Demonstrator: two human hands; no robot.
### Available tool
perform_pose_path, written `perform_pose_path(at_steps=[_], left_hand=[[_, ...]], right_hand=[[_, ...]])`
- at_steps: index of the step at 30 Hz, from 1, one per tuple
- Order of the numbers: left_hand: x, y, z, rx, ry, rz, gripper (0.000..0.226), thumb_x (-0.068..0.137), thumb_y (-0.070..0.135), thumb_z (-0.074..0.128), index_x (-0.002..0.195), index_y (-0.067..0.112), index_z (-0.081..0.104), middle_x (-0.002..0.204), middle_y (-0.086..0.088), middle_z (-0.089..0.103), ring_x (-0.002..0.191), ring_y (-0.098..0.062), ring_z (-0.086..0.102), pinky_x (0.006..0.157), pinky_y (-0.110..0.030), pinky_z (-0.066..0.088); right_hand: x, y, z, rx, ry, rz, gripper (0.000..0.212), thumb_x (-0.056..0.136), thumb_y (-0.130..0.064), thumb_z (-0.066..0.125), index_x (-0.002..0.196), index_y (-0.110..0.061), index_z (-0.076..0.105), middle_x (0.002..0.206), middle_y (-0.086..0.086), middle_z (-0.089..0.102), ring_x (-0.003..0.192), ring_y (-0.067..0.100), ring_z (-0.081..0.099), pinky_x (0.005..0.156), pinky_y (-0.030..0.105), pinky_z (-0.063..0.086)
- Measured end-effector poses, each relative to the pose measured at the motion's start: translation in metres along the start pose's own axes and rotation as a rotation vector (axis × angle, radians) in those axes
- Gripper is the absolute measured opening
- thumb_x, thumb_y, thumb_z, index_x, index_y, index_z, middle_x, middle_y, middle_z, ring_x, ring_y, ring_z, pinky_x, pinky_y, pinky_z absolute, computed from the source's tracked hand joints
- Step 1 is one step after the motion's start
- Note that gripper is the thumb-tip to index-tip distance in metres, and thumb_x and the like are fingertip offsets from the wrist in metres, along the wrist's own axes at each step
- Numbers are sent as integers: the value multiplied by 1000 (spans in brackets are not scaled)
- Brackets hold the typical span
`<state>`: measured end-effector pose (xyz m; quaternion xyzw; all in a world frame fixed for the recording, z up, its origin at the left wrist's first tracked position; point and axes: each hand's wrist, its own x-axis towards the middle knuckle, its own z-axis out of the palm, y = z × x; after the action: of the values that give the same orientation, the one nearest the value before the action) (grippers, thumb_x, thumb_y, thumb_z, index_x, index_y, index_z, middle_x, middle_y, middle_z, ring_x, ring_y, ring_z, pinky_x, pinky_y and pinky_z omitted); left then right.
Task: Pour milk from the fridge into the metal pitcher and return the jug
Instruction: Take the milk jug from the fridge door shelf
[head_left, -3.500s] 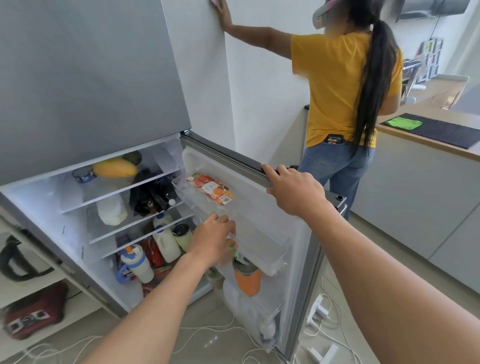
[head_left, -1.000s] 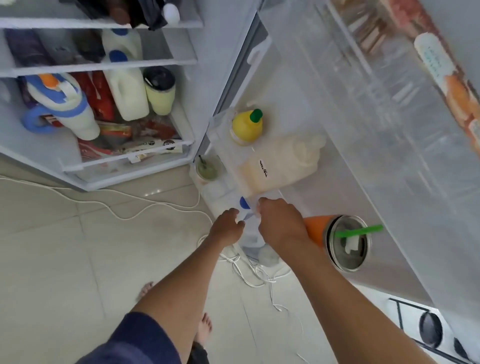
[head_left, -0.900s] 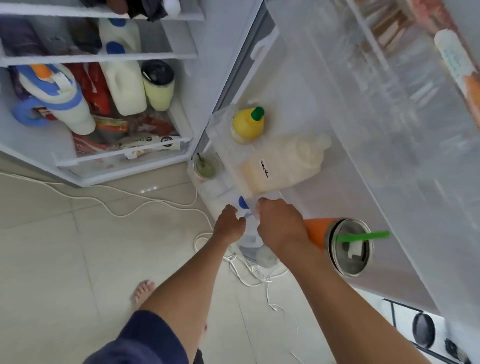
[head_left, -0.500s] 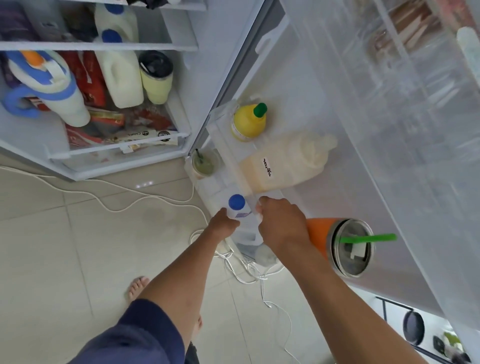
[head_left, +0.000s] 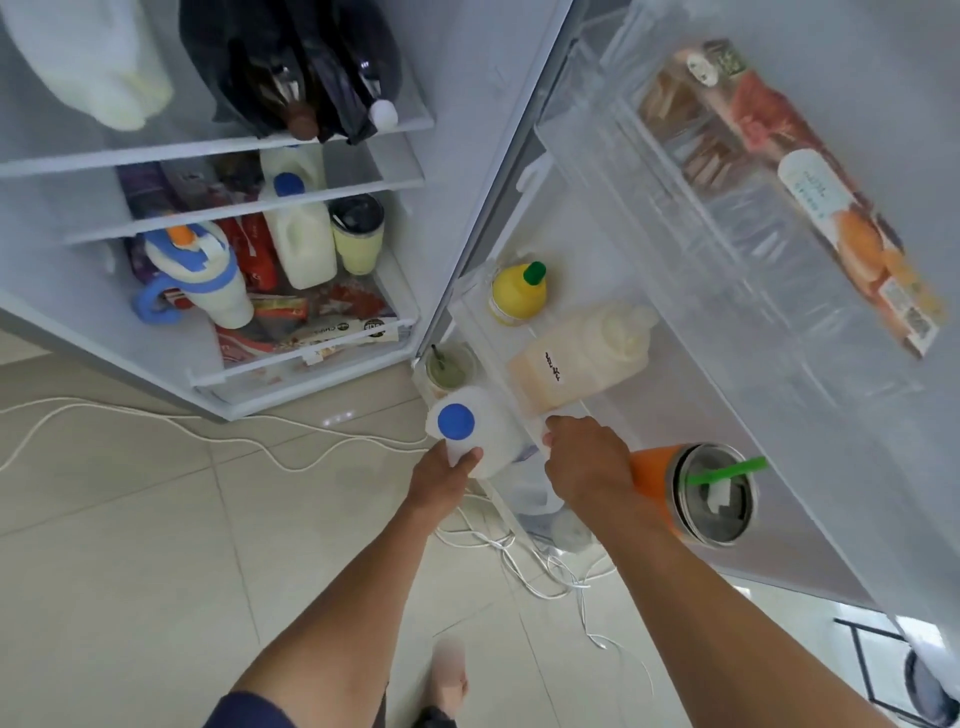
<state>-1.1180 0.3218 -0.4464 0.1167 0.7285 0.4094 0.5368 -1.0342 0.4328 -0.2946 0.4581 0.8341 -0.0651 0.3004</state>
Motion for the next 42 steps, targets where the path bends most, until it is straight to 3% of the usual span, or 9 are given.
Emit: perform_pose_path(at_steps=[14,17,20,27,30,33,35,38,42], left_hand=[[-82,47,-97,276,214,46,40,98,42,54,97,3,65,94,-10,72,100,-33,65,81,-33,46],[-108,66,-107,265,307,107,38,99,43,52,103,5,59,110,-18,69,106,-36,62,81,-34,41],[-144,96,-107,258,434,180,46,99,44,52,119,3,57,120,-13,63,113,-35,57,86,-35,41],[-241,184,-90,394,679,397,48,98,47,52,100,1,63,90,-8,59,88,-29,56,72,-33,35],[-275,222,-76,418,739,467,50,97,48,54,99,-1,65,94,-13,63,94,-35,60,73,-36,40],[-303,253,-56,382,769,535,48,96,47,56,95,0,65,98,-19,68,95,-38,62,75,-38,44],[-321,269,-40,385,782,584,50,96,47,56,94,-1,66,93,-17,67,91,-36,62,71,-34,42],[-331,281,-22,314,797,620,51,95,50,56,86,0,64,81,-12,64,82,-34,61,66,-32,39],[-339,286,0,282,807,656,54,94,53,55,81,1,62,78,-14,66,78,-34,63,65,-33,41]], right_hand=[[-54,-25,-18,79,-17,47,35,101,-28,37,131,-9,41,132,7,51,120,25,54,92,34,44],[-72,-24,-44,154,23,-67,32,101,-25,37,127,-13,49,130,6,54,119,26,55,90,32,42],[-98,-22,-82,225,121,-203,29,100,-24,38,118,-13,58,121,7,62,112,28,60,82,32,43],[-169,24,-169,301,560,-414,17,92,-10,43,78,-13,54,82,8,59,72,31,51,63,32,37],[-188,60,-197,365,821,-467,19,93,-11,45,100,-12,62,103,9,62,93,34,55,67,35,39],[-194,104,-213,318,943,-384,36,93,-20,47,128,-15,52,129,10,51,123,33,42,96,42,38],[-199,140,-214,228,922,-210,47,89,-24,51,134,-15,44,138,14,42,131,40,32,110,50,25],[-206,179,-200,145,810,-46,64,90,-24,49,148,-18,22,153,15,20,138,51,15,114,59,9],[-221,197,-193,6,796,-56,77,90,-25,51,153,-16,8,152,23,22,132,46,32,112,50,23]])
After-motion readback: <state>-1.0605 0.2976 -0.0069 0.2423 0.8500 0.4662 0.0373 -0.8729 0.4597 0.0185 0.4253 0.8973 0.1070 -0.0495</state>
